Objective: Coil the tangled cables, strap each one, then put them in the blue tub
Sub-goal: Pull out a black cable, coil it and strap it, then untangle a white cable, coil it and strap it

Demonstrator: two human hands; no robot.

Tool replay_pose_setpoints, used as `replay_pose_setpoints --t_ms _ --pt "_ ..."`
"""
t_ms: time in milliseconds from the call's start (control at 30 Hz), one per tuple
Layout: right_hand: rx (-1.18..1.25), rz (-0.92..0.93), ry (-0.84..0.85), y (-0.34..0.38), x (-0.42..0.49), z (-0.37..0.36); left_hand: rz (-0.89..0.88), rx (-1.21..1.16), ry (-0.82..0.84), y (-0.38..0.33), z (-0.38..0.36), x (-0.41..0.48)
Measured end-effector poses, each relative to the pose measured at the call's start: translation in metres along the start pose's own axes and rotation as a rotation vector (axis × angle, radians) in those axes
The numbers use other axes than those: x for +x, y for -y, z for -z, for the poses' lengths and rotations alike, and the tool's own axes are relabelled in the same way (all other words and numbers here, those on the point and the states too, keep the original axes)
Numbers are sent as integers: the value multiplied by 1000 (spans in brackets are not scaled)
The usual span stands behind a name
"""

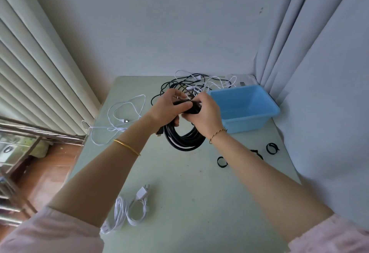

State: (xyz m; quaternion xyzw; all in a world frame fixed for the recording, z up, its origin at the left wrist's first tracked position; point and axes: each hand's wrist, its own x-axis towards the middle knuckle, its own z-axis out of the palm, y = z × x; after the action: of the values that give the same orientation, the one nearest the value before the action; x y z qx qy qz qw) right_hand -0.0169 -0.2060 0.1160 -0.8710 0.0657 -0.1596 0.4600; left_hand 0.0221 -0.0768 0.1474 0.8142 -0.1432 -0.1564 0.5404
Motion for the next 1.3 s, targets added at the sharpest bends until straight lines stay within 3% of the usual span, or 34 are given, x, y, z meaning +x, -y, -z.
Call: replay_pose_setpoints --t_ms 267,433,600,833,900,1000,1067,1200,1300 --pt "-138 35 234 6 -17 -62 137 106 -24 49 37 -29" --pt "-33 -75 378 0 -31 -103 281 -27 -70 94 52 -43" --pt "106 -236 704 -13 -34 -135 476 -242 -124 156 72 -49" --pt "20 -344 781 -34 -33 -192 722 -423 -104 217 81 -45" --pt "-58 -349 818 -41 -32 -206 754 -316 -122 233 82 -42" --pt "-164 -350 849 -49 -35 -219 757 211 -15 249 83 -35" --pt "-255 -289 867 -53 -36 -225 719 437 31 252 88 -25" --pt "-357 -186 955 -53 -27 -222 513 568 -199 251 109 12" --pt "-294 -263 872 -57 -11 -209 399 720 -231 249 118 40"
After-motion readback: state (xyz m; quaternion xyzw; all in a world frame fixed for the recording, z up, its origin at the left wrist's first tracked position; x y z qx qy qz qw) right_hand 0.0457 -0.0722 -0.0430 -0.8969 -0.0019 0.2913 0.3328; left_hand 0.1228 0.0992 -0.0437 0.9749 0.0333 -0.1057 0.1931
